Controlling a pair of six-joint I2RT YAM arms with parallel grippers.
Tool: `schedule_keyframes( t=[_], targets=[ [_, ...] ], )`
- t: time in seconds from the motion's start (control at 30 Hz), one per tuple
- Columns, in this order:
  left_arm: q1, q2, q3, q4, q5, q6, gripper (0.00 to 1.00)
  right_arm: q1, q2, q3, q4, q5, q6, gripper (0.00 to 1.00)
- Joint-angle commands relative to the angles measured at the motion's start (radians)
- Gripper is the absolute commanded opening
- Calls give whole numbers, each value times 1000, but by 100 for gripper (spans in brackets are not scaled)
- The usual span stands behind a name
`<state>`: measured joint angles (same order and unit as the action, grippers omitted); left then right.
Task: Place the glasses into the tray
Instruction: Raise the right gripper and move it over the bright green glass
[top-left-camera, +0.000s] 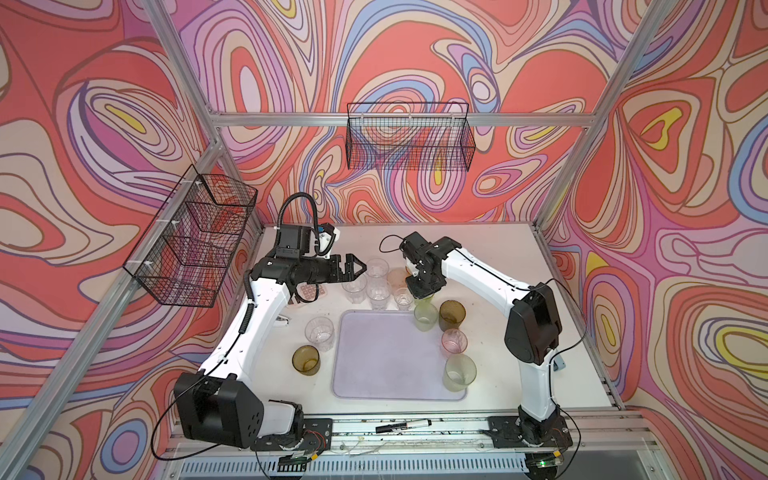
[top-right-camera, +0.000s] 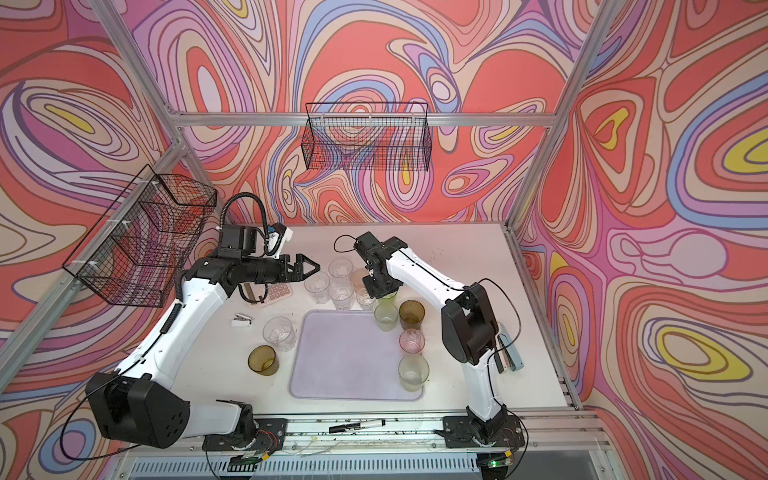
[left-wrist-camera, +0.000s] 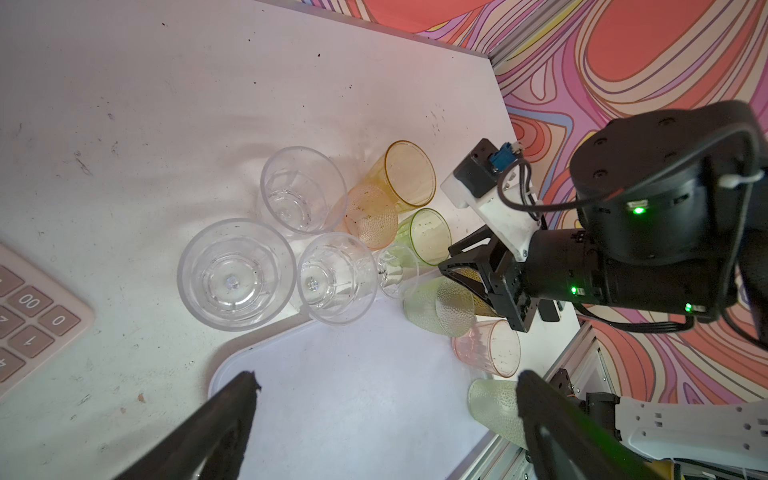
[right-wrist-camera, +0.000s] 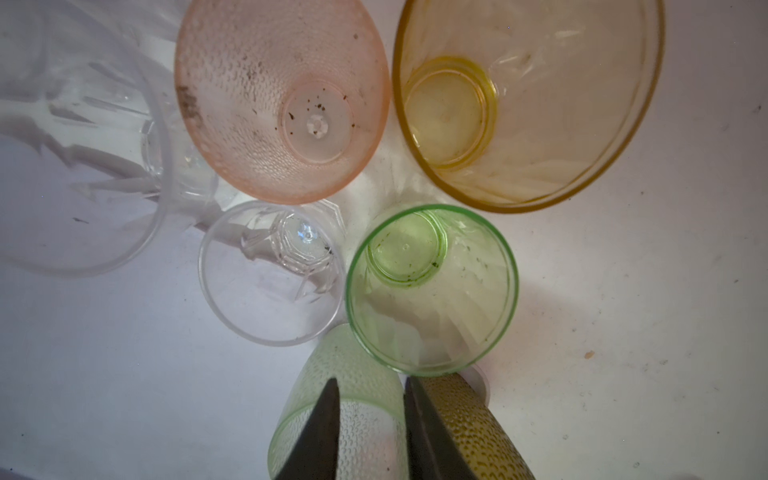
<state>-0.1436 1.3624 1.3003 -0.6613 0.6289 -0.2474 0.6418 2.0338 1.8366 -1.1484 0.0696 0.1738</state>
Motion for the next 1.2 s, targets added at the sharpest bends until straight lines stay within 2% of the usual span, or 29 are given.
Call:
schedule_keyframes(
  t=[0.0, 1.17],
  targets=[
    [4, -16, -9, 9, 14, 3, 100, -4, 14, 6, 26, -13, -19, 28],
    [5, -25, -10, 11, 21, 3, 100, -28, 77, -51, 85, -35, -25, 24]
  ],
)
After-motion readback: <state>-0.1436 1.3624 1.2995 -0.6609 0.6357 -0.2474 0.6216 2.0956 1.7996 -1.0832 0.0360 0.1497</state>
